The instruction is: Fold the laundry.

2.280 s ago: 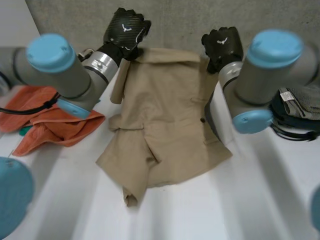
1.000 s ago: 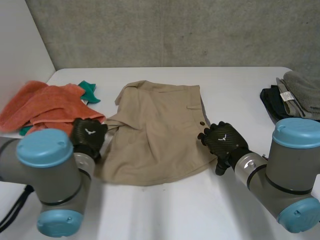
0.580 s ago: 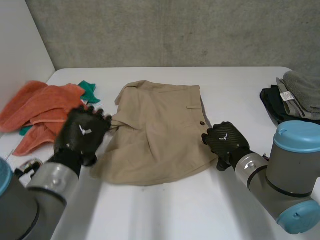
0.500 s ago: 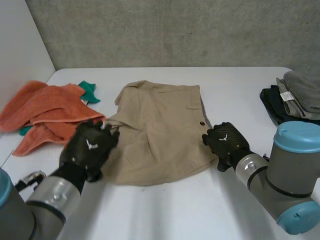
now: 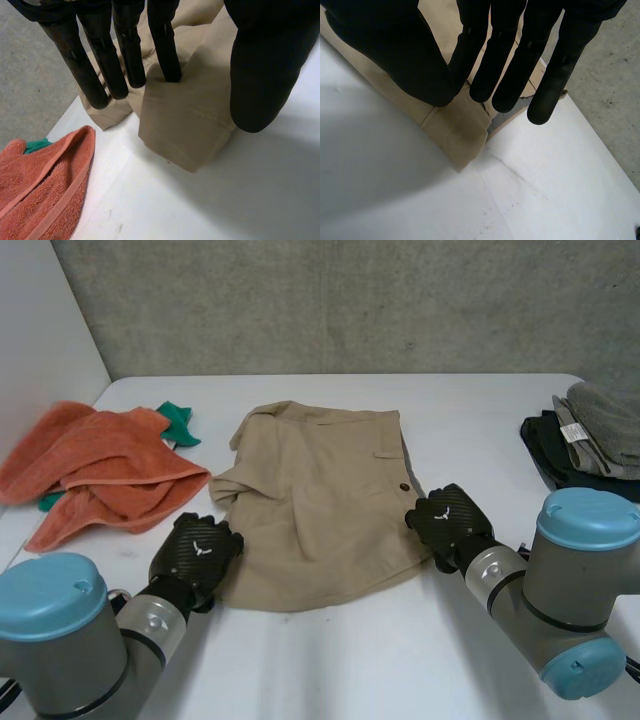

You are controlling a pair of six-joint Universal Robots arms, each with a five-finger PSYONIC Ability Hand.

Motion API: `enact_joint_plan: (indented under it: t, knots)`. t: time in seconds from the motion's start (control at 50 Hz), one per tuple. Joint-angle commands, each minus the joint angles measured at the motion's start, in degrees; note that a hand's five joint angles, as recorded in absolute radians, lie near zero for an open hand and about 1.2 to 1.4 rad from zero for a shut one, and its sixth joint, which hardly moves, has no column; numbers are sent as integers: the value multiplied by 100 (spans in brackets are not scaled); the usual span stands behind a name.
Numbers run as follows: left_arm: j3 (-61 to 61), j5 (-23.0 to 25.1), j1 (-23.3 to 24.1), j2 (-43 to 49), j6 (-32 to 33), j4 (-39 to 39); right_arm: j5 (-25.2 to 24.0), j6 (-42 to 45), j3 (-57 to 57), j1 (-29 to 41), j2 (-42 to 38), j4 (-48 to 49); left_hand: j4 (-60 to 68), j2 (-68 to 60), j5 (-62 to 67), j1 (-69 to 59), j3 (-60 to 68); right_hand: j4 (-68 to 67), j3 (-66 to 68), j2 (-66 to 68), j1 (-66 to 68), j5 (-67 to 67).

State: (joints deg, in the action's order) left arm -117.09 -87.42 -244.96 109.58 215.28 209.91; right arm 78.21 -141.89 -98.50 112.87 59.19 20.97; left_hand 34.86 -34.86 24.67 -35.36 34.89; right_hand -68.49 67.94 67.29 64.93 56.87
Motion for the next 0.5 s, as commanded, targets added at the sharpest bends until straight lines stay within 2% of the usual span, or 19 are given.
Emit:
enact_joint_plan:
  t: [0.02,0.08,0.18,0.26,0.28,0.32,0.42,0.5]
  knots:
    - [187,6,-122,310,23,190,36,-14,6,-2,40,-14,4488,-4488,4506,-4438,4485,-1151,1206,1271,1507,1313]
    - [143,-3,-158,65,32,419,80,-14,6,-2,66,-57,4514,-4514,4533,-4464,4511,-1151,1206,1271,1507,1313]
    - [64,-3,-123,-867,-38,472,98,-32,-3,-11,101,-198,4514,-4514,4533,-4464,4511,-1151,1206,1271,1507,1313]
    - [46,6,-26,-1500,-144,376,115,-93,50,-55,574,-663,4514,-4514,4533,-4464,4511,-957,1012,1077,1313,1119]
    - [55,6,9,-1605,-179,332,98,-180,76,-124,802,-908,4514,-4514,4533,-4464,4511,2276,-2220,-2155,-1919,-2114]
    - [125,14,97,-1869,-328,121,98,-338,103,-195,997,-1129,4514,-4514,4533,-4464,4511,4989,-4933,-4868,-4632,-4827]
    - [327,23,141,-1949,-583,-318,63,-1172,261,-318,1156,-1709,4514,-4514,4533,-4464,4511,5084,-5029,-4964,-4728,-4922]
    - [503,6,150,-1940,-662,-547,-16,-1691,261,-318,1147,-1780,4514,-4514,4533,-4464,4511,5034,-4978,-4913,-4677,-4872]
